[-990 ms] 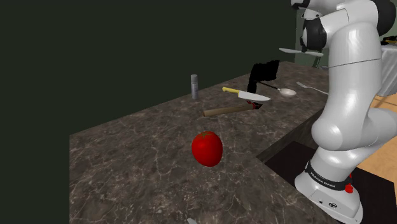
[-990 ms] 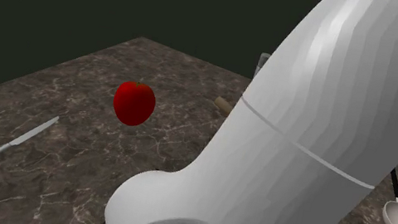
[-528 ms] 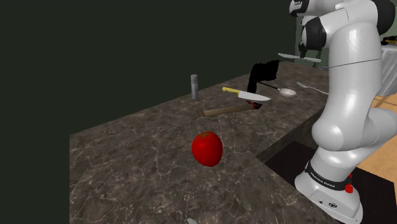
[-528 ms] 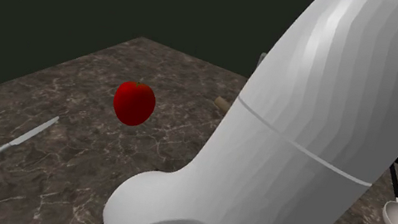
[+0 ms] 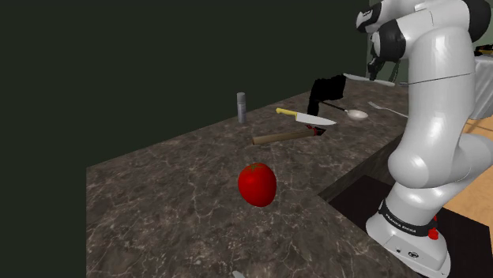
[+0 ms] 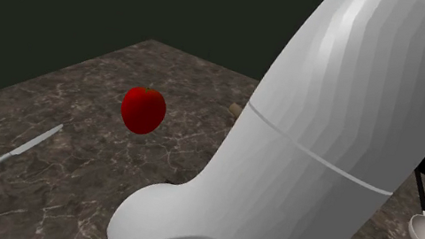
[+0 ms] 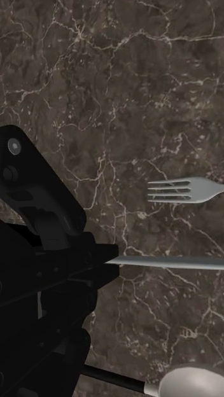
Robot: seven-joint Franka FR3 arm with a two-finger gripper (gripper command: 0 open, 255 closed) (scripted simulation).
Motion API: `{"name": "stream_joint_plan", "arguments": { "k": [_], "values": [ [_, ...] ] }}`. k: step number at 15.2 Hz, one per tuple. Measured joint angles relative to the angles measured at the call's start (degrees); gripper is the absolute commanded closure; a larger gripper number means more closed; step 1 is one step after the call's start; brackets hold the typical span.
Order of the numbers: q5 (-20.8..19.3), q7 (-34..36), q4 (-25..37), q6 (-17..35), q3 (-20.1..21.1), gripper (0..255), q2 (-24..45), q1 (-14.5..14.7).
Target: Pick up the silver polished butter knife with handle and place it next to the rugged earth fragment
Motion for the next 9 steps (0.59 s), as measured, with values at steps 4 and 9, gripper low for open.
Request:
{"name": "stream_joint_plan", "arguments": {
  "k": [4, 9],
  "values": [
    [0.3, -0.2, -2.5, 2.7, 0.2, 255, 0.4, 0.2],
    [0.8, -0.6, -5.7, 6.3, 0.5, 255, 0.9, 0.6]
  ]
}}
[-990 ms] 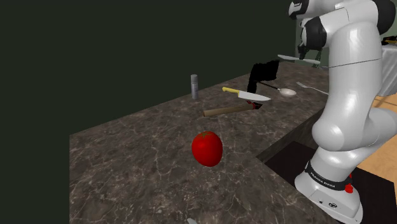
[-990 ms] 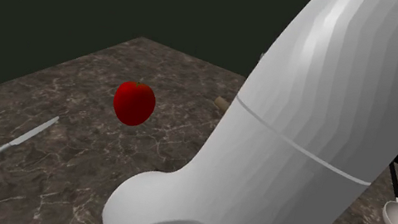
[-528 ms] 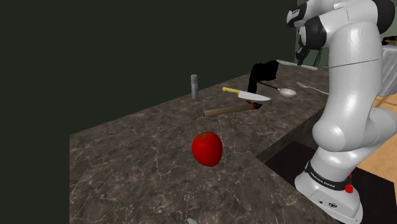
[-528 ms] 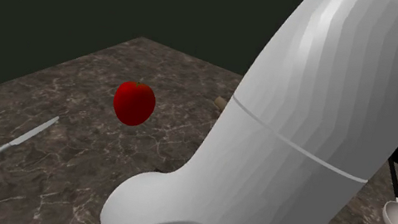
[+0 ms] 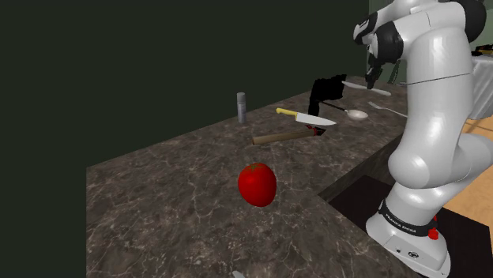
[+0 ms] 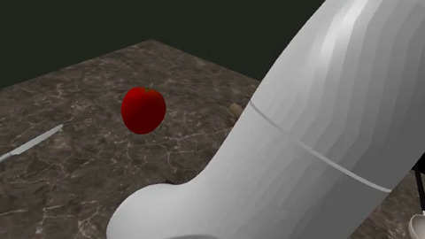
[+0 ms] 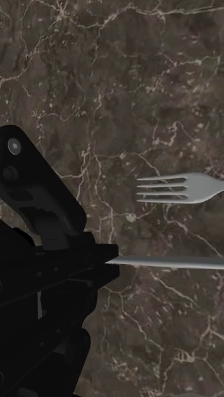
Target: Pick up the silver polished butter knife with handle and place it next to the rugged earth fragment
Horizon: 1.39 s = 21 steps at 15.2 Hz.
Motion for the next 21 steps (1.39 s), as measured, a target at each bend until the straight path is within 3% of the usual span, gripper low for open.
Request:
{"name": "stream_joint_plan", "arguments": {
  "k": [13, 20, 21],
  "values": [
    [1.9, -1.1, -6.8, 8.7, 1.2, 255, 2.4, 0.2],
    [2.2, -1.2, -7.1, 9.4, 1.4, 255, 2.9, 0.1],
    [2.2, -1.2, -7.1, 9.4, 1.4, 0, 2.9, 0.1]
  ]
}}
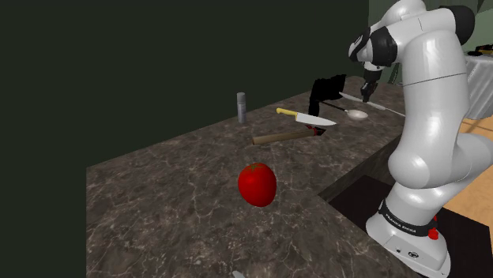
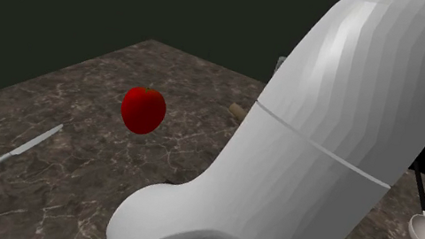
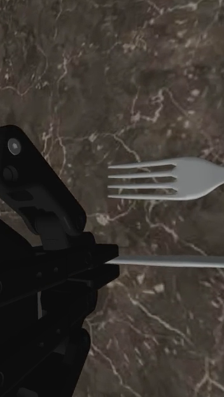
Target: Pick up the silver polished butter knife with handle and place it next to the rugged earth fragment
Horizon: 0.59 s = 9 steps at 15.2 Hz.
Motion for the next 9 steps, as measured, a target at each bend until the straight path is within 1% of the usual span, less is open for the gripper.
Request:
{"name": "stream_joint_plan", "arguments": {
  "k": [6, 9],
  "values": [
    [0.0, 0.0, 0.0, 0.0, 0.0, 0, 0.0, 0.0],
    [-1.0, 0.7, 1.9, -3.1, -0.6, 0, -1.5, 0.4]
  ]
}}
